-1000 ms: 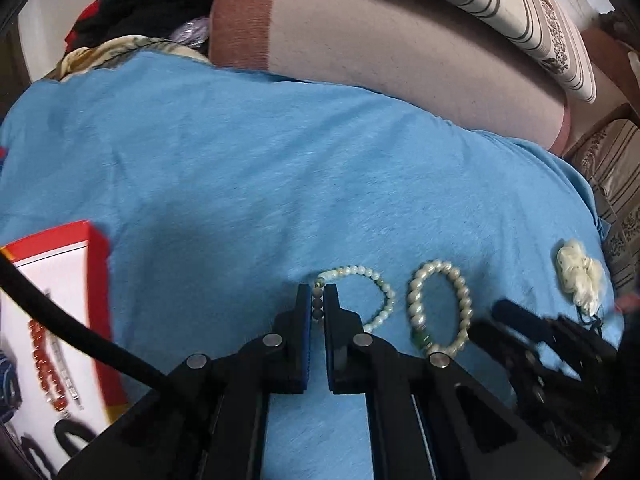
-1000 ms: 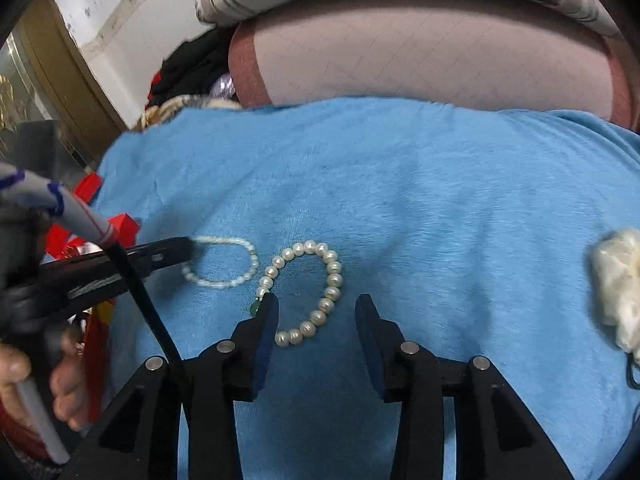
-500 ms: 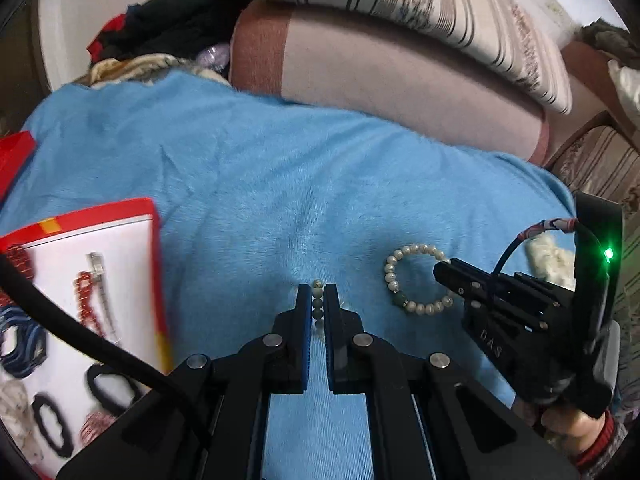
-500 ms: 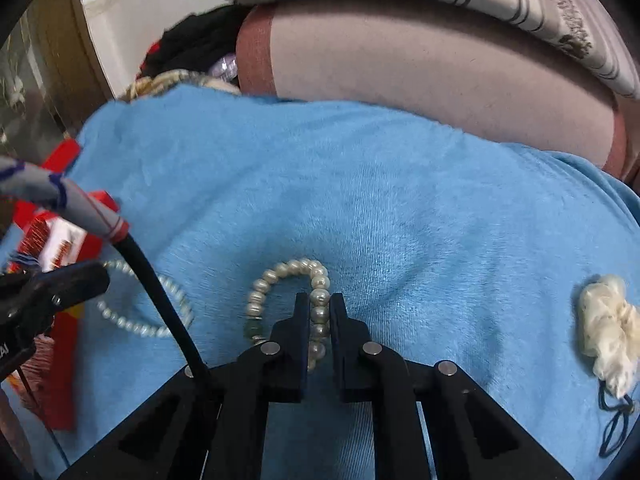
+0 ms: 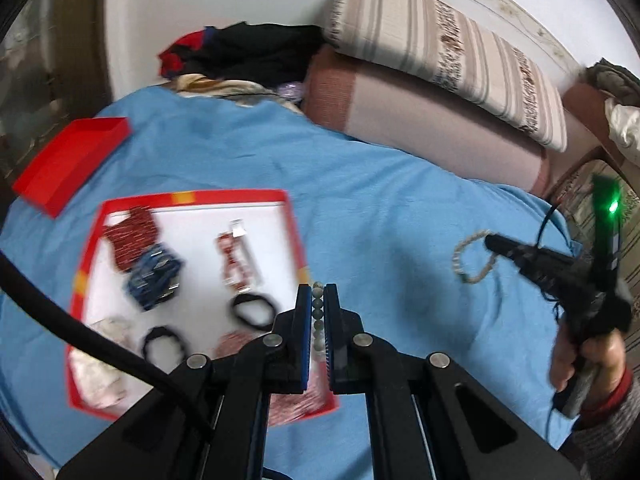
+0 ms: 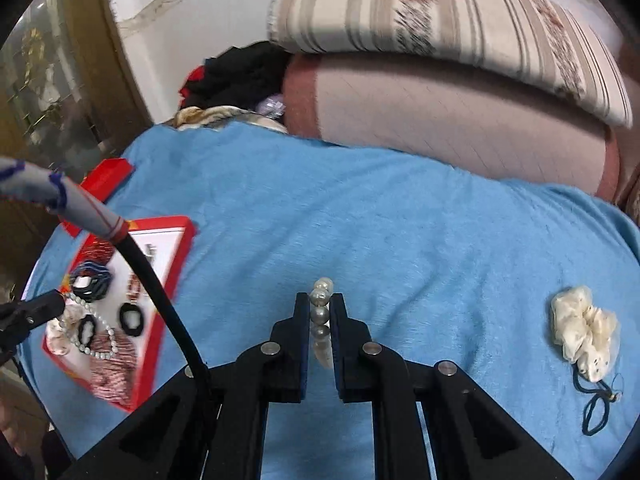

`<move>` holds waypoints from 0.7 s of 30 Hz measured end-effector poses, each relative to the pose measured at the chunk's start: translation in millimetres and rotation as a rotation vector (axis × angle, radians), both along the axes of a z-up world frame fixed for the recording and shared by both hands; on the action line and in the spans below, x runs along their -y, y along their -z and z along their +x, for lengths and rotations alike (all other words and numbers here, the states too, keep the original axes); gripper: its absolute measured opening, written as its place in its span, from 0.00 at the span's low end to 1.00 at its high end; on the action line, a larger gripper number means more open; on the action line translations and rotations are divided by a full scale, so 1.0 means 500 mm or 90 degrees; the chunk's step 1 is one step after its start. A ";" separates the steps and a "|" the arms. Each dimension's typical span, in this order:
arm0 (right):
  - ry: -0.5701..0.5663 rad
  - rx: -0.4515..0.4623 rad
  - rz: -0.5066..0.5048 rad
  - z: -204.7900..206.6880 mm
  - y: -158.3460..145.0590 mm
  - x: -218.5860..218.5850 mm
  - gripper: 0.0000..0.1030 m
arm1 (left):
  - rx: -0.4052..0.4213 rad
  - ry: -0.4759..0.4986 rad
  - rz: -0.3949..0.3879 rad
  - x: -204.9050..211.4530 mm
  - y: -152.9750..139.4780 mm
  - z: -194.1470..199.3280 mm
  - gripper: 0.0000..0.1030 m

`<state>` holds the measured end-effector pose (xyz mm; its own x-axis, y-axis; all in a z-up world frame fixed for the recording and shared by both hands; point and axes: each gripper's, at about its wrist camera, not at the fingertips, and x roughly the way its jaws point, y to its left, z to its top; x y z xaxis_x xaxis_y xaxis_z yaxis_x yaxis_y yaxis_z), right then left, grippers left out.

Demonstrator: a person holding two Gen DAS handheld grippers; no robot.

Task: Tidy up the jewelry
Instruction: 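Carry both pearl bracelets over the white tray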

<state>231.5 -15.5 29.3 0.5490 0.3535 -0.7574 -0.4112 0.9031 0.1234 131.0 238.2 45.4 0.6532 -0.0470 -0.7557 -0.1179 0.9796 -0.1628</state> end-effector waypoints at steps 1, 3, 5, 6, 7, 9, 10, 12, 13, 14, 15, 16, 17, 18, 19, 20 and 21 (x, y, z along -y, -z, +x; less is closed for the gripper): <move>-0.007 0.002 0.000 -0.004 -0.006 -0.012 0.10 | -0.003 -0.008 0.003 -0.013 0.002 -0.011 0.05; -0.033 0.010 0.002 -0.021 -0.022 -0.056 0.10 | -0.007 -0.025 0.006 -0.038 0.007 -0.033 0.05; -0.056 0.012 0.006 -0.034 -0.029 -0.099 0.10 | -0.010 -0.039 0.006 -0.065 0.015 -0.055 0.05; -0.066 0.011 0.008 -0.040 -0.031 -0.118 0.10 | -0.012 -0.046 0.006 -0.077 0.019 -0.063 0.05; -0.080 0.011 0.010 -0.046 -0.033 -0.139 0.10 | -0.014 -0.054 0.004 -0.089 0.024 -0.071 0.05; -0.109 0.010 0.012 -0.059 -0.033 -0.190 0.10 | -0.019 -0.065 -0.001 -0.112 0.036 -0.082 0.05; -0.117 0.008 0.013 -0.063 -0.032 -0.205 0.10 | -0.023 -0.070 -0.004 -0.121 0.042 -0.084 0.05; -0.140 0.004 0.015 -0.069 -0.027 -0.247 0.10 | -0.029 -0.079 -0.014 -0.142 0.053 -0.084 0.05; -0.154 0.001 0.015 -0.072 -0.025 -0.273 0.10 | -0.031 -0.082 -0.017 -0.149 0.057 -0.082 0.05; -0.163 0.000 0.015 -0.074 -0.022 -0.293 0.10 | -0.032 -0.086 -0.019 -0.157 0.061 -0.080 0.05; -0.173 -0.002 0.015 -0.075 -0.020 -0.314 0.10 | -0.033 -0.090 -0.022 -0.164 0.064 -0.077 0.05; -0.182 -0.003 0.016 -0.075 -0.018 -0.332 0.10 | -0.033 -0.093 -0.029 -0.171 0.066 -0.073 0.05; -0.190 -0.006 0.018 -0.074 -0.016 -0.347 0.10 | -0.032 -0.094 -0.040 -0.178 0.069 -0.070 0.05; -0.200 -0.010 0.022 -0.073 -0.013 -0.364 0.10 | -0.030 -0.093 -0.046 -0.182 0.069 -0.067 0.05; -0.205 -0.014 0.024 -0.071 -0.012 -0.376 0.10 | -0.027 -0.093 -0.053 -0.184 0.071 -0.064 0.05; -0.213 -0.020 0.027 -0.065 -0.008 -0.396 0.10 | -0.026 -0.093 -0.062 -0.187 0.074 -0.059 0.05; -0.217 -0.023 0.026 -0.061 -0.005 -0.413 0.10 | -0.026 -0.093 -0.069 -0.188 0.076 -0.056 0.05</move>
<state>201.1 190.7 32.0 0.3669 0.5431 -0.7552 -0.6837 0.7080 0.1770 103.3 332.4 7.3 0.6281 -0.0362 -0.7773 -0.2660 0.9287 -0.2582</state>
